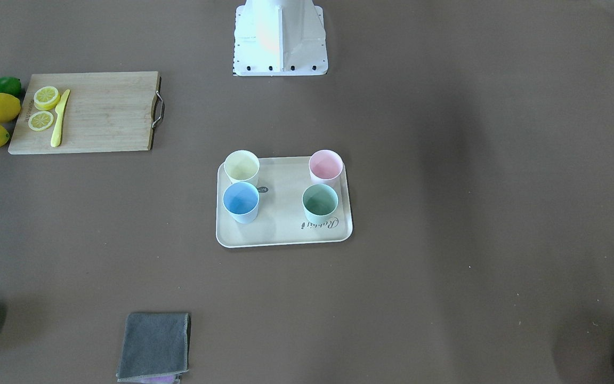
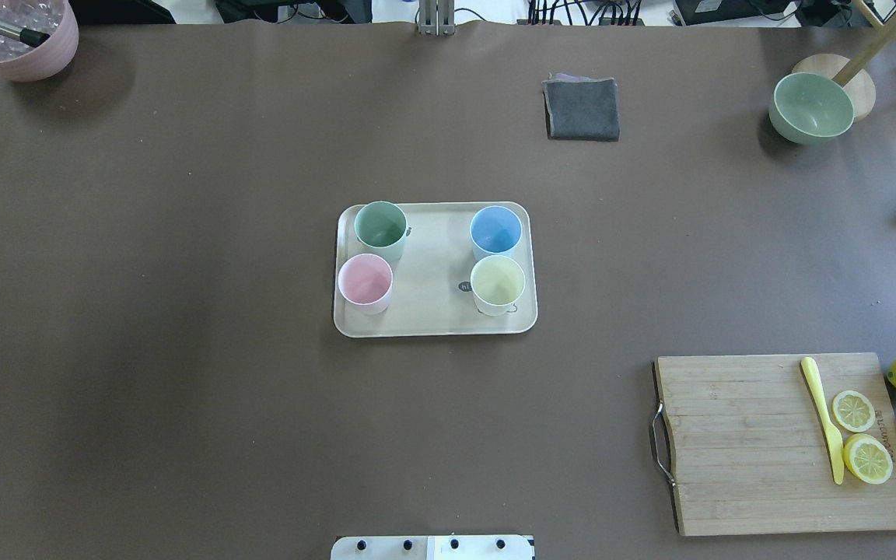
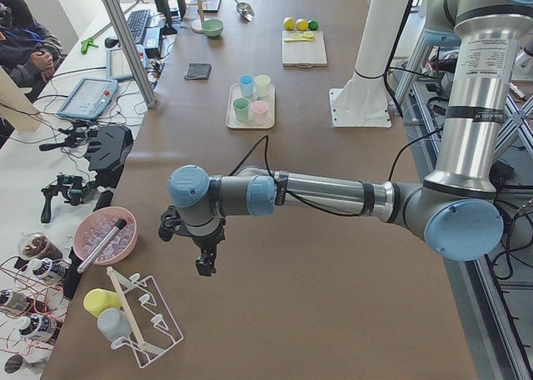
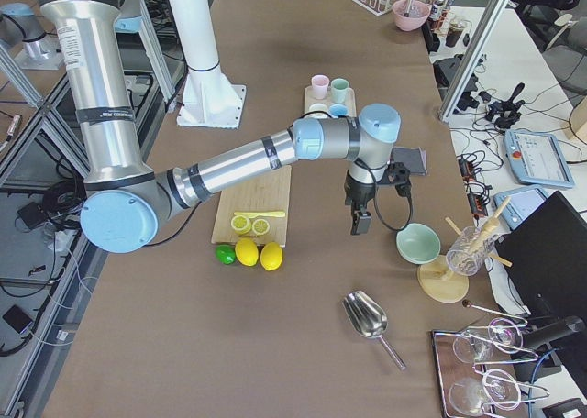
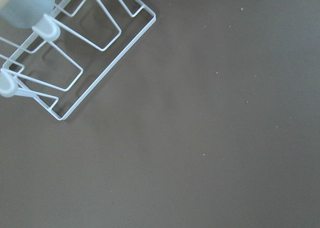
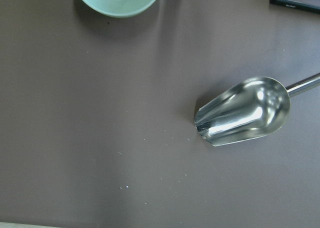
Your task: Place all cups on tray
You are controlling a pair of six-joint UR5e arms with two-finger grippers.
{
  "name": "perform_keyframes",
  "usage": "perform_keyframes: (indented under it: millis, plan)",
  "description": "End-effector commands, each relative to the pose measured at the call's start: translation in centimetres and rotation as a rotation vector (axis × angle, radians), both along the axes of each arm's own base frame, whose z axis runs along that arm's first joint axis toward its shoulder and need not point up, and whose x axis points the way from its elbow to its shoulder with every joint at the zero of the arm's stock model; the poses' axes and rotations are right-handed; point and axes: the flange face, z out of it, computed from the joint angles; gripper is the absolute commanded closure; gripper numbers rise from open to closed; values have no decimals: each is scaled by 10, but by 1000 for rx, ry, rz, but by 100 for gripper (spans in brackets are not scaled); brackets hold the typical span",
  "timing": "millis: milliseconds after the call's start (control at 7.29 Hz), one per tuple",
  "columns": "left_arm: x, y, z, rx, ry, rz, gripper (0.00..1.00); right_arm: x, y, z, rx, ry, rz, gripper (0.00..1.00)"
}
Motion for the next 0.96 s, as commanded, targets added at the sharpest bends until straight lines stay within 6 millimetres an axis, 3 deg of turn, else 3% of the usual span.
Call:
perform_keyframes:
  millis: [0, 137, 411, 823]
  plan:
    - [0, -4, -29, -17, -6, 33, 2, 18, 37, 74, -113, 6, -12, 0]
    - [1, -3, -29, -19, -8, 32, 2, 18, 44, 103, -148, 6, -10, 0]
    - [1, 1, -26, -26, -8, 30, 2, 18, 59, 126, -58, -2, -8, 0]
    - [2, 1, -22, -30, -6, 30, 2, 18, 60, 126, -22, -2, -8, 0]
